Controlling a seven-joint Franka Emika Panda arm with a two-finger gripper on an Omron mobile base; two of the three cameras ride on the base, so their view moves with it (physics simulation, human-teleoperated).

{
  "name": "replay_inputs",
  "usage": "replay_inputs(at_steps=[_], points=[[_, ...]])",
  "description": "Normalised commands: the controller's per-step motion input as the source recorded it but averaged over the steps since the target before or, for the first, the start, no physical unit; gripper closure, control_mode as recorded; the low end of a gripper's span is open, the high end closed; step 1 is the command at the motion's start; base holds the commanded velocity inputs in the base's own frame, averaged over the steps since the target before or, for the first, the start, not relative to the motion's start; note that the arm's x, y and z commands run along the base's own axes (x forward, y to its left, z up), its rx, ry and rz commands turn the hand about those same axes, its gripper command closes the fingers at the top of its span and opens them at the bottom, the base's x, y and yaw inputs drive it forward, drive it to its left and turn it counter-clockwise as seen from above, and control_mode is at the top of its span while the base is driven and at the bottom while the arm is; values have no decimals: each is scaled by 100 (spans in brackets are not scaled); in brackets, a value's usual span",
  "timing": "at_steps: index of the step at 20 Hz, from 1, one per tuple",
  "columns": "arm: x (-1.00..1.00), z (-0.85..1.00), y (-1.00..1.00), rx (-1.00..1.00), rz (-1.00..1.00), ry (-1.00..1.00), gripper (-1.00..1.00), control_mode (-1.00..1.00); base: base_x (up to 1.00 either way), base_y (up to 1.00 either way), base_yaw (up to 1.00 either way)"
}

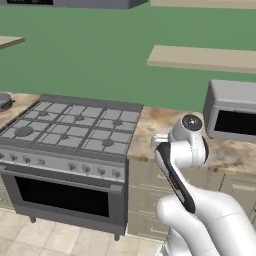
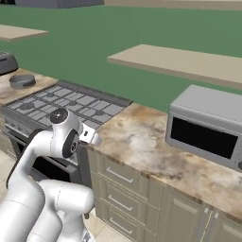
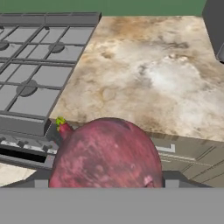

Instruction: Turn on the sink faucet. Then move the onion from the counter to the sink. Turn off the sink. Move the vegetable from the sink to the pot next to the stove. Finally move the pot to the front left burner.

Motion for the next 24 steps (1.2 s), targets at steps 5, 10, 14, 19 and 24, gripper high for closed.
replay_inputs(at_steps=[5,10,14,19,24], points=[[0,0,0,0,0,0,100,100,38,8,-3],[0,0,0,0,0,0,100,100,58,63,-12],[0,0,0,0,0,0,100,100,41,50,-11],[0,0,0,0,0,0,100,100,26,40,-6],[0,0,0,0,0,0,100,100,17,55,-5]])
